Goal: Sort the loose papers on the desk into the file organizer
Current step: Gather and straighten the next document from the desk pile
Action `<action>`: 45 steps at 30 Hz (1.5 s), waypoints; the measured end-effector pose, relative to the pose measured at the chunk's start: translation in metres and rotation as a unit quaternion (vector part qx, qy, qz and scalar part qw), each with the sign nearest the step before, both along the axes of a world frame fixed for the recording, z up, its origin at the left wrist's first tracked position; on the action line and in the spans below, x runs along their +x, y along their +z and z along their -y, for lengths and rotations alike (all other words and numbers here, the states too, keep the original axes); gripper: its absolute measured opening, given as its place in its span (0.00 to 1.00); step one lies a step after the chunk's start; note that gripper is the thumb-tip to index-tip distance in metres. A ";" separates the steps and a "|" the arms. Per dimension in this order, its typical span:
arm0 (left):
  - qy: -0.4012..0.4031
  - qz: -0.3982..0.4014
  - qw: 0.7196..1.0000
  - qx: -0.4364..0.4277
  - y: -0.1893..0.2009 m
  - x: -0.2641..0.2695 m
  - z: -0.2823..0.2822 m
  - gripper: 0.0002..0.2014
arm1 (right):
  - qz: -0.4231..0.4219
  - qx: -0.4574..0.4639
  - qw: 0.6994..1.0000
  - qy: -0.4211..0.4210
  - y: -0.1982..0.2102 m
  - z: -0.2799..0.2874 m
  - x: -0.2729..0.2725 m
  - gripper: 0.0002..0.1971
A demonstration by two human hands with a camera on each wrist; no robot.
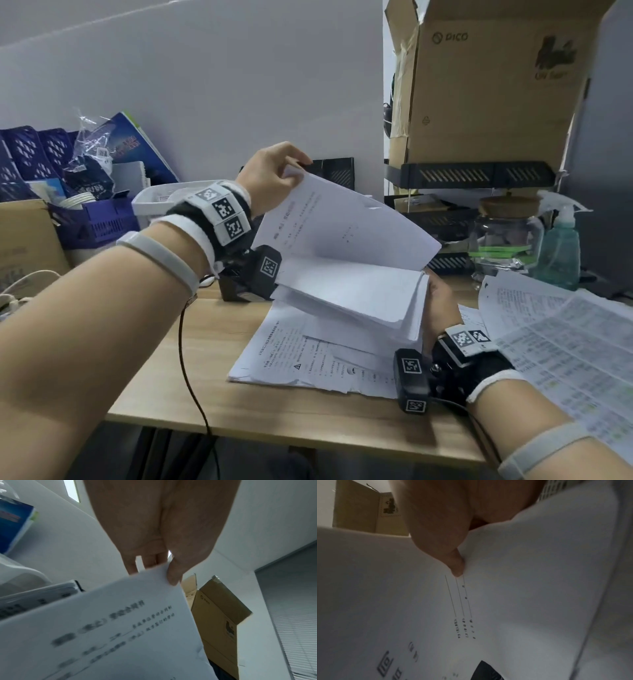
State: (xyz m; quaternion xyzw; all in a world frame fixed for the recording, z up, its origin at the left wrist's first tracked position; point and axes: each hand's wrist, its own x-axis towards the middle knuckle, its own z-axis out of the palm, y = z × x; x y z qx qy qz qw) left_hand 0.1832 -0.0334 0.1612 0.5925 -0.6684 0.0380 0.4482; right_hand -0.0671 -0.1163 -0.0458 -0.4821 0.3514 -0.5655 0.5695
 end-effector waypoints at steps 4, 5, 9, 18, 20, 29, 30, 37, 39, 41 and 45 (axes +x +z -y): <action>0.103 -0.045 0.991 0.075 -0.026 0.036 0.002 0.22 | -0.073 -0.040 0.996 -0.041 -0.010 0.019 -0.002 0.08; 0.134 -0.056 0.985 0.094 -0.038 0.047 0.001 0.23 | -0.109 -0.059 0.990 -0.067 -0.012 0.022 -0.003 0.11; 0.153 -0.255 0.929 0.222 -0.094 0.063 -0.004 0.11 | -0.112 -0.034 0.992 -0.046 -0.020 0.025 -0.004 0.19; -0.083 -0.495 0.815 0.290 -0.176 0.022 0.002 0.14 | -0.095 0.012 0.992 0.082 -0.008 0.003 0.006 0.14; -0.093 -0.509 0.823 0.233 -0.184 0.016 0.008 0.11 | -0.111 0.003 0.988 0.105 -0.012 0.006 0.007 0.18; -0.127 -0.511 0.812 0.251 -0.205 0.045 0.010 0.11 | -0.182 -0.064 0.981 0.034 -0.002 0.023 -0.011 0.15; -0.138 -0.492 0.815 0.271 -0.205 0.046 0.010 0.10 | -0.208 -0.070 0.974 0.054 -0.002 0.021 -0.009 0.17; -0.153 -0.485 0.806 0.303 -0.205 0.046 0.007 0.21 | -0.225 -0.081 0.967 0.094 -0.003 0.001 0.002 0.19; -0.184 -0.539 0.757 0.321 -0.203 0.044 0.005 0.26 | -0.214 -0.091 0.970 0.065 -0.004 0.002 0.001 0.19; -0.229 -0.501 0.770 0.322 -0.199 0.036 0.002 0.19 | -0.202 -0.104 0.973 0.045 0.000 0.002 0.001 0.23; -0.270 -0.440 0.836 0.186 -0.183 0.022 0.004 0.24 | -0.186 -0.162 0.969 0.008 0.023 -0.002 0.014 0.27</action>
